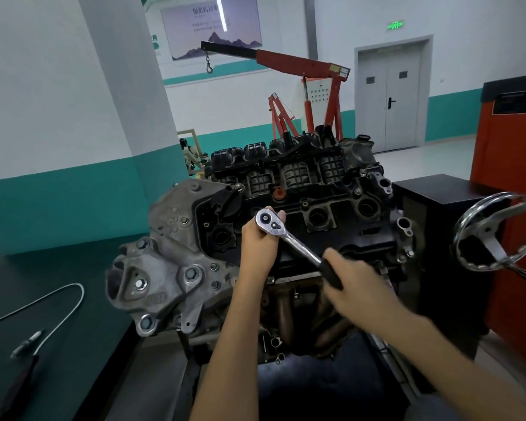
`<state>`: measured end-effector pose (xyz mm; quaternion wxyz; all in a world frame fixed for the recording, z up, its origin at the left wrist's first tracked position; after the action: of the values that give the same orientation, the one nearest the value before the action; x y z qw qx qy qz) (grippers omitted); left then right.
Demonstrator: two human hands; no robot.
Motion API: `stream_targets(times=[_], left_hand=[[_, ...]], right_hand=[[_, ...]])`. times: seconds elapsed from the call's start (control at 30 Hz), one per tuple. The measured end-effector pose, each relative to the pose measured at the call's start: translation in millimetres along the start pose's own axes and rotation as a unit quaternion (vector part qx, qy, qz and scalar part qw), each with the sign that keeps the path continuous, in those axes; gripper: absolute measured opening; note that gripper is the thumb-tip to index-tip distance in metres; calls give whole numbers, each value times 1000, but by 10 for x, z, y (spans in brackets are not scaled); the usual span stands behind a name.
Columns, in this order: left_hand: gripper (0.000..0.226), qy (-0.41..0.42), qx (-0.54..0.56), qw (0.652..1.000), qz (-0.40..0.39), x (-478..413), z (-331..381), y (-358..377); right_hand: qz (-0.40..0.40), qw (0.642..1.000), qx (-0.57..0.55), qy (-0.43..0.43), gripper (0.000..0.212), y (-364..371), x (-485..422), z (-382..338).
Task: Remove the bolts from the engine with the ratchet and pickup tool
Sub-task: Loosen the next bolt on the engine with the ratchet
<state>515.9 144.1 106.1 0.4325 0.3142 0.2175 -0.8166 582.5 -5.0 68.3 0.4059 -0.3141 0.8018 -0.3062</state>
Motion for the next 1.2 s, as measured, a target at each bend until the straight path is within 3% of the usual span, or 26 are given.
stream_targets(times=[0.1,0.2,0.37,0.47,0.57,0.67,0.73,0.83,0.9,1.1,1.2], left_hand=[[50,-5,-28,999,24,-21,-10,-3],[50,-31,-37,999,26,-44,-68,-61],[48,-17,-40,999,-28,-50,-7,-12],[50,3,-55,997,-45,-69,76,101],[53,21,-53,998,-22,-35,126,68],[51,13,-21,1000,13,24,63,20],[50,2,-18,999,29,31,27,37],[56,-21,-29,998,47,-11,-16,34],[54,-31,-40,998,34,-30,-49,4],[38,-8,-53,996,-74,-102,12,-10],[37,2,-38,996,-83,-118,65,85]], right_hand=[[13,980,-178,82,22,470,237,-181],[2,975,-208,79,25,697,250,-349],[-82,997,2,-4,31,116,-77,39],[-95,968,211,-93,25,-427,-537,140],[-66,954,265,-124,24,-537,-723,79],[-22,982,173,-65,24,-269,-383,129],[-5,1000,27,9,24,18,-66,150],[-20,981,-173,84,23,556,229,-95],[-21,969,-228,94,24,752,270,-240],[-90,996,-14,23,37,179,-93,131],[-110,981,148,-61,32,-274,-468,198]])
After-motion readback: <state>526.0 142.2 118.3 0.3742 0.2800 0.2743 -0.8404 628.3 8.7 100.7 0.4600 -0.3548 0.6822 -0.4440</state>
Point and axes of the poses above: each hand's wrist, its own x-axis away from the middle knuckle, its own y-axis out of the palm, z = x × y, the point moved 10 cm from there along -x, towards the middle knuckle, and after that the axes turned 8 degrees about y, right-handed, at the moved point
